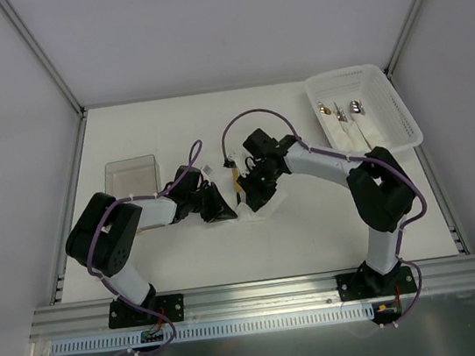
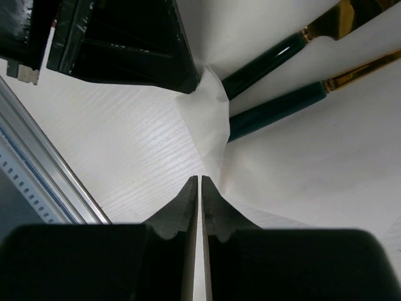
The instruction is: Place the utensils on the paper napkin and roll it up
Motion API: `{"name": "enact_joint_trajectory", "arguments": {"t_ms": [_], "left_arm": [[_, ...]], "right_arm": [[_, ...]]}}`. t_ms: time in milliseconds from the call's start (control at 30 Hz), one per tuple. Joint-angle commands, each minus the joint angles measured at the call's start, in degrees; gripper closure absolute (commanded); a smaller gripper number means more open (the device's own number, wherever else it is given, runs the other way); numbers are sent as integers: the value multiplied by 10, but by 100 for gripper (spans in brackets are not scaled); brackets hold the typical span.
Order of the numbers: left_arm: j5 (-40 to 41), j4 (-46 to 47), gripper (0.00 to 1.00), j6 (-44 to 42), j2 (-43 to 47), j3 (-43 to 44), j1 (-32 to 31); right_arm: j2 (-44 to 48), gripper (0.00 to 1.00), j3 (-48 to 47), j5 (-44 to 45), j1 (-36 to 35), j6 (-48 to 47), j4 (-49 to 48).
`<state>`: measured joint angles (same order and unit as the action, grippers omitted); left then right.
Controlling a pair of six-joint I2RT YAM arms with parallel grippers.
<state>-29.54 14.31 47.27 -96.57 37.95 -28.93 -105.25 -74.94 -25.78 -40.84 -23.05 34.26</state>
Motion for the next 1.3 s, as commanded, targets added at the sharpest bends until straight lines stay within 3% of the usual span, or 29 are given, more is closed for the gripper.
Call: {"name": "enact_joint_trajectory", "arguments": {"t_ms": [0, 733, 967, 1267], "left_arm": [[16, -10, 97, -2, -14, 6, -4], [15, -10, 97, -4, -13, 2, -4], [15, -10, 97, -5, -14, 1, -5], [15, -10, 97, -6, -15, 0, -4]], "right_arm": [[-7, 92, 8, -3, -10, 9, -5], [-88, 92, -31, 64, -12, 24, -4], [-86, 93, -22, 38, -6, 15, 8], [-15, 92, -49, -43, 44, 48, -16]]}}
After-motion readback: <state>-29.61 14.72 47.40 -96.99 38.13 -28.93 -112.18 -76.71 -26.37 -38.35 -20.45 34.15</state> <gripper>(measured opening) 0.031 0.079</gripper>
